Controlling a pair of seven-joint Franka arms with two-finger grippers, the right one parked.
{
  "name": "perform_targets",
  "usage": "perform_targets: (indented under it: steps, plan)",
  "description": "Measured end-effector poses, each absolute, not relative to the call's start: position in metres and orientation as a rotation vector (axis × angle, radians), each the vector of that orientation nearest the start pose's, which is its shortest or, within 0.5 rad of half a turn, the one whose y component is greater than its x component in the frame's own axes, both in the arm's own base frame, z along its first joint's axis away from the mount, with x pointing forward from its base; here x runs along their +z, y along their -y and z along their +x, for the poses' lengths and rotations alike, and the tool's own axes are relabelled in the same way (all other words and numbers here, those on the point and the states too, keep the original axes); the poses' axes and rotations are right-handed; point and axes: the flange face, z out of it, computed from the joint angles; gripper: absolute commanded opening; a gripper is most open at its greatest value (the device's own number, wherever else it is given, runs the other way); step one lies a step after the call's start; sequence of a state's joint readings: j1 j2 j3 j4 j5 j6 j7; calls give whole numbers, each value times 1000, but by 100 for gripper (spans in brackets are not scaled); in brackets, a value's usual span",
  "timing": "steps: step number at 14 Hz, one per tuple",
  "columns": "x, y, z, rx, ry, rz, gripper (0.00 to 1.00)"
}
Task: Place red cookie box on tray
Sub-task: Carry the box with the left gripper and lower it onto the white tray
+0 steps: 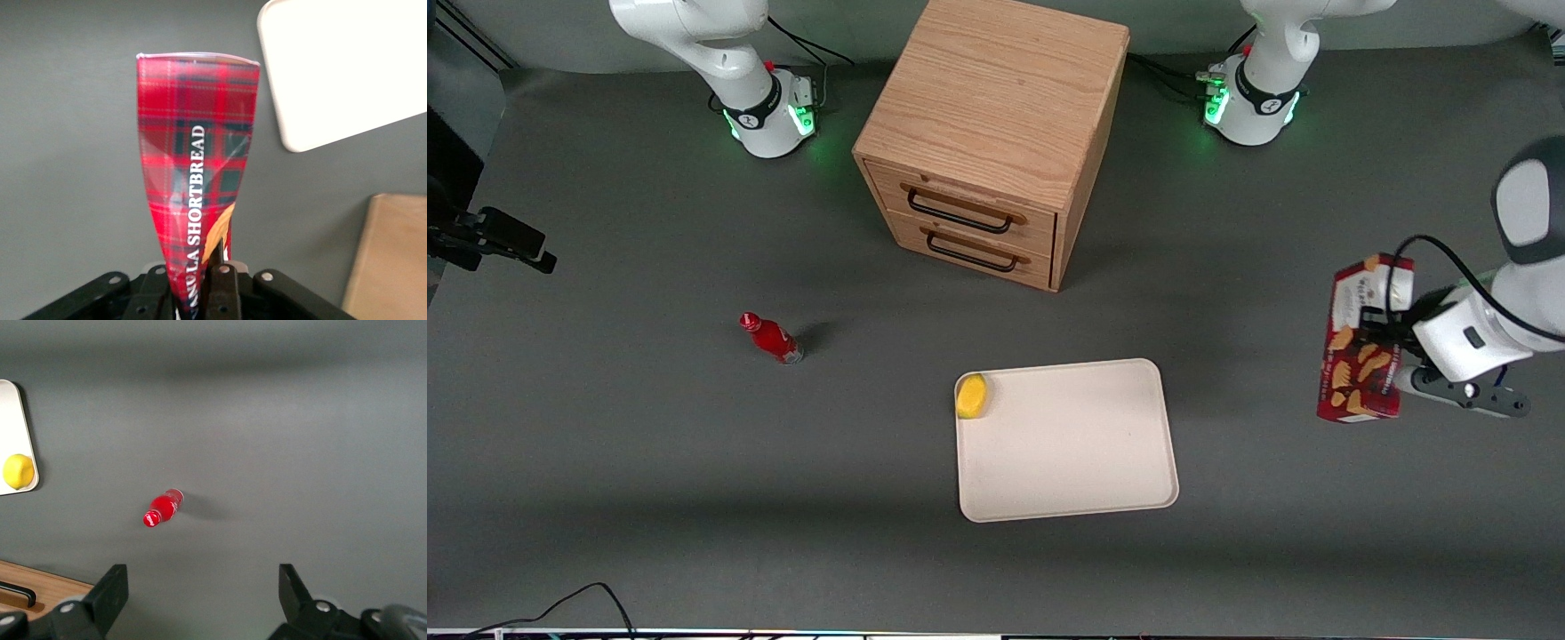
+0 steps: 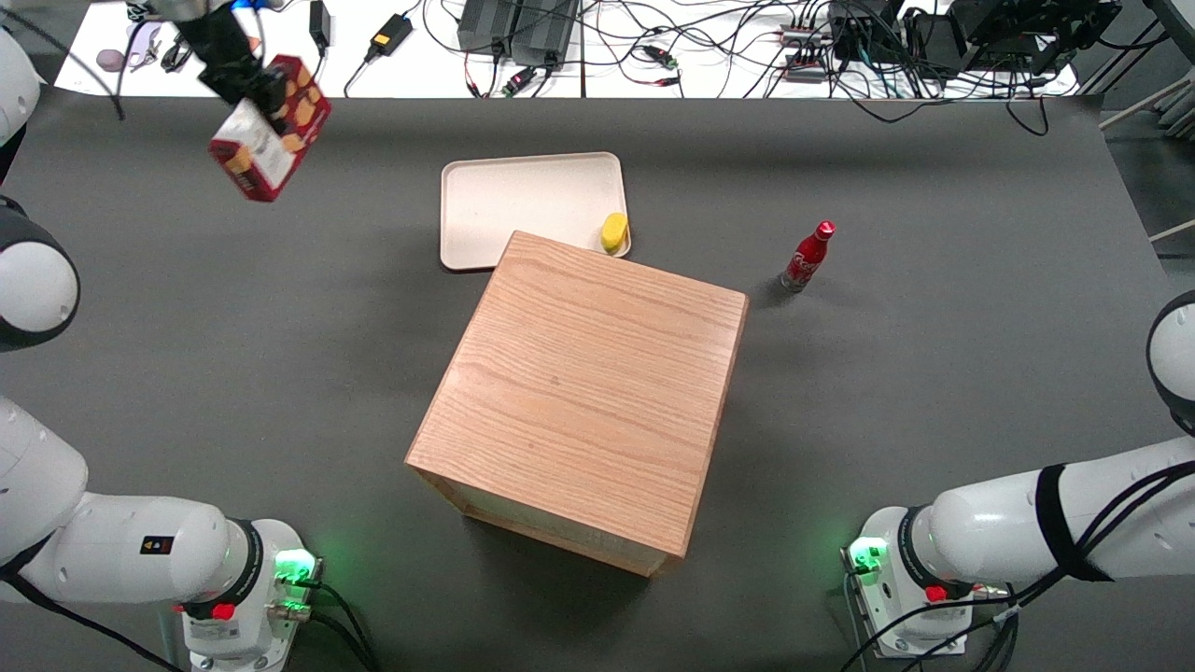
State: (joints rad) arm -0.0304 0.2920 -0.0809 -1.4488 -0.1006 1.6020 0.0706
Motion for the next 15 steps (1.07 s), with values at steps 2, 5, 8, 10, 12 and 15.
perform_targets:
  steps: [2, 5, 8, 10, 12, 15]
  plan:
    - [499, 136, 628, 244, -139, -3221, 0]
    - [416, 214, 652, 95, 22, -3198, 0]
    - [295, 253, 668, -43, 112, -3185, 0]
    - [247, 258, 671, -118, 146, -3186, 5]
    - [231, 261, 671, -184, 165, -3171, 100]
    - [244, 259, 673, -223, 164, -3152, 100]
